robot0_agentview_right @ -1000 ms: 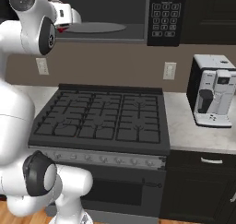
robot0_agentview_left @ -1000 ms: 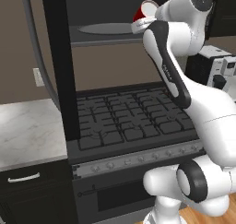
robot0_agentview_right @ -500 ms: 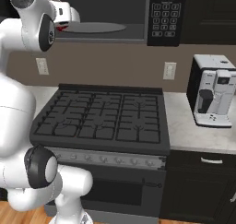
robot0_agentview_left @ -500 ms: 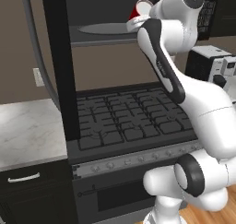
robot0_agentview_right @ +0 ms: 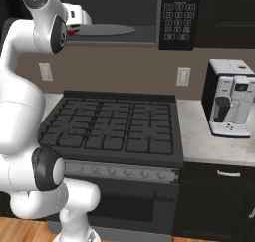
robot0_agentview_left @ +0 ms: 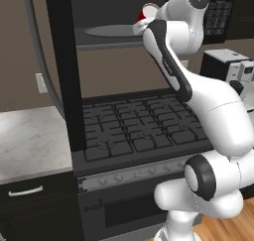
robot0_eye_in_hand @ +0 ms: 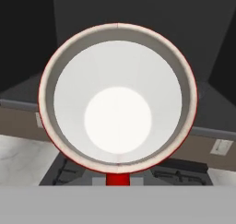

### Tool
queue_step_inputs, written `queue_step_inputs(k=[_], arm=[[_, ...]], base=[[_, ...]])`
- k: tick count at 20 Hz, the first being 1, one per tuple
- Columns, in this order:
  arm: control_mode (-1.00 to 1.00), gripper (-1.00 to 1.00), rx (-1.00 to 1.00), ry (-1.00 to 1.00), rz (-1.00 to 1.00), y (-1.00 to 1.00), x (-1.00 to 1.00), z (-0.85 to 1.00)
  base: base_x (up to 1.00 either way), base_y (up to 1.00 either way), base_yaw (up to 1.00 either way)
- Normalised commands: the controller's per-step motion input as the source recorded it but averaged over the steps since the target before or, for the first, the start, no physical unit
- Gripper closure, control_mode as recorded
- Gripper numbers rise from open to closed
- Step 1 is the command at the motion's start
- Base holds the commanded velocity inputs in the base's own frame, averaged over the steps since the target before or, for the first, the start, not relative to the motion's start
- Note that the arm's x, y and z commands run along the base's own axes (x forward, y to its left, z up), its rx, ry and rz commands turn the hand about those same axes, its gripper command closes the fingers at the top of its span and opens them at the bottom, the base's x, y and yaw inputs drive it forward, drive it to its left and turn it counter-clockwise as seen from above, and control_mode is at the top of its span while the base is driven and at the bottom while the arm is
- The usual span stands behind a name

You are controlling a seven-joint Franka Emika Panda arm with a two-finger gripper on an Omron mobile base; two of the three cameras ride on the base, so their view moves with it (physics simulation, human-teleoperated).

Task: Pick the mug from the counter and place it inside the microwave. Then close the microwave.

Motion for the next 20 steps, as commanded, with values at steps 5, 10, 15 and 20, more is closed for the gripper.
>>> queue_step_inputs(k=[5,10,15,20], arm=[[-1.00,1.00,0.00,0.09,0.00,0.00,0.51,-0.04],[-1.00,1.00,0.00,0.11,0.00,0.00,0.53,-0.05],[-1.00,1.00,0.00,0.03,0.00,0.00,0.38,-0.03],[-1.00,1.00,0.00,0.00,0.00,0.00,0.30,-0.03]], base=[[0.00,0.00,0.00],[0.00,0.00,0.00],[0.00,0.00,0.00],[0.00,0.00,0.00]])
